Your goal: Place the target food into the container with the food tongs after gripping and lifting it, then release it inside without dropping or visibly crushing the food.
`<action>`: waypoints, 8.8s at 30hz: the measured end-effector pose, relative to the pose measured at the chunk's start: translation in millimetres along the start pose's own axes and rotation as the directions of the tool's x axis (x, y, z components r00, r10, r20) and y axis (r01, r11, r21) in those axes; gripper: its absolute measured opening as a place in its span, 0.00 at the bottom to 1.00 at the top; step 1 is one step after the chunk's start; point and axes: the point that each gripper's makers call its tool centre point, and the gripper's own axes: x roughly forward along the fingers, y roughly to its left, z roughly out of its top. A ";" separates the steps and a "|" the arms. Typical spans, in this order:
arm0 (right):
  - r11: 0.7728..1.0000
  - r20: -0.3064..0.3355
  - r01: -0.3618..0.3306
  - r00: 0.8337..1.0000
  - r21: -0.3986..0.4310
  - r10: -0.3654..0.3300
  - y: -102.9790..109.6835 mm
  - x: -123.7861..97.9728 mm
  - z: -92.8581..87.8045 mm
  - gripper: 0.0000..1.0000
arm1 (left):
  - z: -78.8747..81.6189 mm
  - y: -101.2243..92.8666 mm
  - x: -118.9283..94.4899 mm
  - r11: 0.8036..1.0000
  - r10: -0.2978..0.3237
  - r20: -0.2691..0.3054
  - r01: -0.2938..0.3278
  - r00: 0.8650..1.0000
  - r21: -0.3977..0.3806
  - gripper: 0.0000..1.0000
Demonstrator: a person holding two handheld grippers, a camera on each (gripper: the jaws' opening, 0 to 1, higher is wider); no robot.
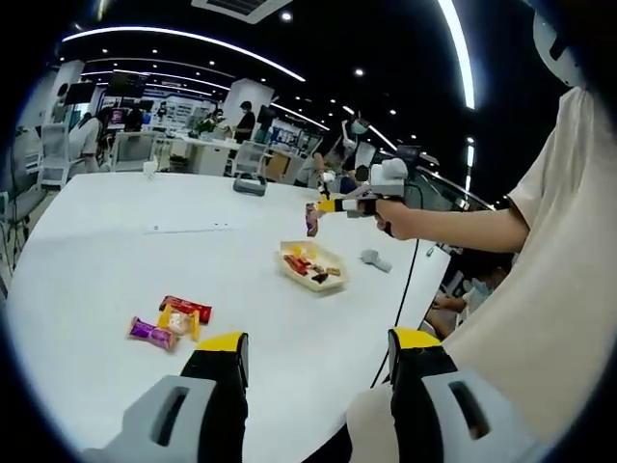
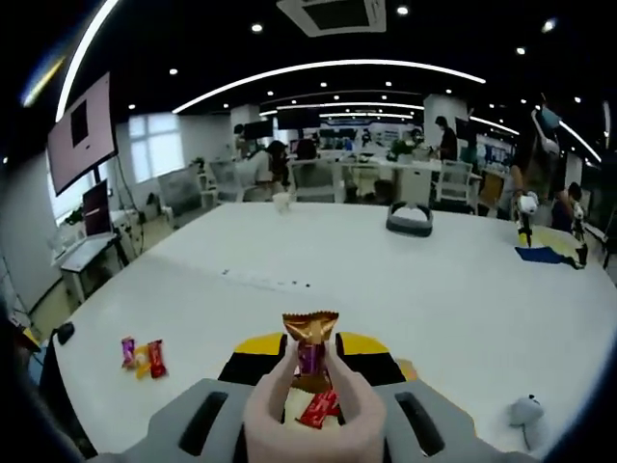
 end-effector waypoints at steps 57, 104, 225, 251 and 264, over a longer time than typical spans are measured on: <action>0.950 -0.100 -0.299 0.952 -0.090 0.290 178.3 56.3 -28.3 0.26 | -19.9 27.5 -55.5 0.994 0.093 0.046 -0.090 0.995 -0.057 0.59; 0.763 -0.422 -0.563 0.805 -0.317 0.418 298.3 127.7 -118.0 0.26 | -45.1 86.9 -104.5 0.956 0.232 0.042 -0.220 0.972 -0.194 0.58; 0.994 0.049 -0.101 0.994 -0.035 0.102 28.3 -19.9 29.2 0.21 | 0.2 -19.5 15.1 0.999 -0.046 -0.006 0.046 0.999 0.021 0.58; 1.000 0.047 -0.004 0.999 -0.024 0.005 -26.0 -42.4 29.7 0.21 | 4.8 -20.3 8.9 0.999 -0.035 0.014 0.035 0.999 0.032 0.58; 1.000 0.036 0.007 0.999 -0.017 -0.007 -32.5 -43.4 24.3 0.21 | 0.6 -21.1 6.6 0.999 -0.029 0.019 0.029 0.999 0.025 0.58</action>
